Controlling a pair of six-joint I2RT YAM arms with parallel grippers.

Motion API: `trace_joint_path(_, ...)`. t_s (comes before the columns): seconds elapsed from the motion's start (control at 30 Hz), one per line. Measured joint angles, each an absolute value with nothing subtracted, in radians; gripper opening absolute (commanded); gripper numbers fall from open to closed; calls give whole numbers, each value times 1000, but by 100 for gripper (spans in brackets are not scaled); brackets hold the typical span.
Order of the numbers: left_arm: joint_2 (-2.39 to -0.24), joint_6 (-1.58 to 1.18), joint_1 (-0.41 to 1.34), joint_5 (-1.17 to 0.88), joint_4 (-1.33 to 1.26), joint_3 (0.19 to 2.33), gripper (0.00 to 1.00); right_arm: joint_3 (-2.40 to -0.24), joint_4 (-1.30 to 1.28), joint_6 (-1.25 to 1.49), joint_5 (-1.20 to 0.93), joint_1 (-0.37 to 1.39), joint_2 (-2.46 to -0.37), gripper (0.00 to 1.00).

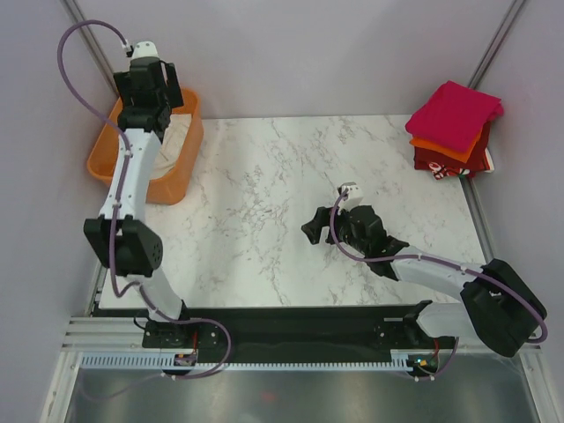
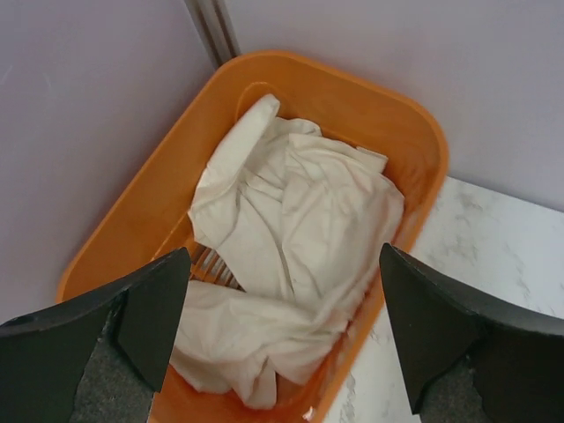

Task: Fold and stack the t-shirts
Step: Grab the tshirt from the pile

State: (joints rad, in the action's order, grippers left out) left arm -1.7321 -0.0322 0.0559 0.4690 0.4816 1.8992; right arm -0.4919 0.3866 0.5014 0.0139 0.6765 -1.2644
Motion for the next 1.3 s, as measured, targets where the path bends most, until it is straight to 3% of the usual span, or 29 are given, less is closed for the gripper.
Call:
trace_joint_path(0.17,-1986,-76,-64,446,525,2129,93,-495,383,501,14,677,-1266,98)
trace_joint_path(0.3,-2115,-108,-129,404,542,2190,88,-496,380,501,14,677,-1268,98)
trace_joint_path(0.63,-2450,-109,-188,319,540,2321,88,-524,372,500,-13,676,-1306,98)
trace_joint_path(1.1,-2568,-108,-274,262,395,2391,86,-554,357,497,-31,676,-1357,98)
trace_joint_path(1.3,-2557,-108,-250,282,356,2406,75,-560,350,497,-32,676,-1367,98)
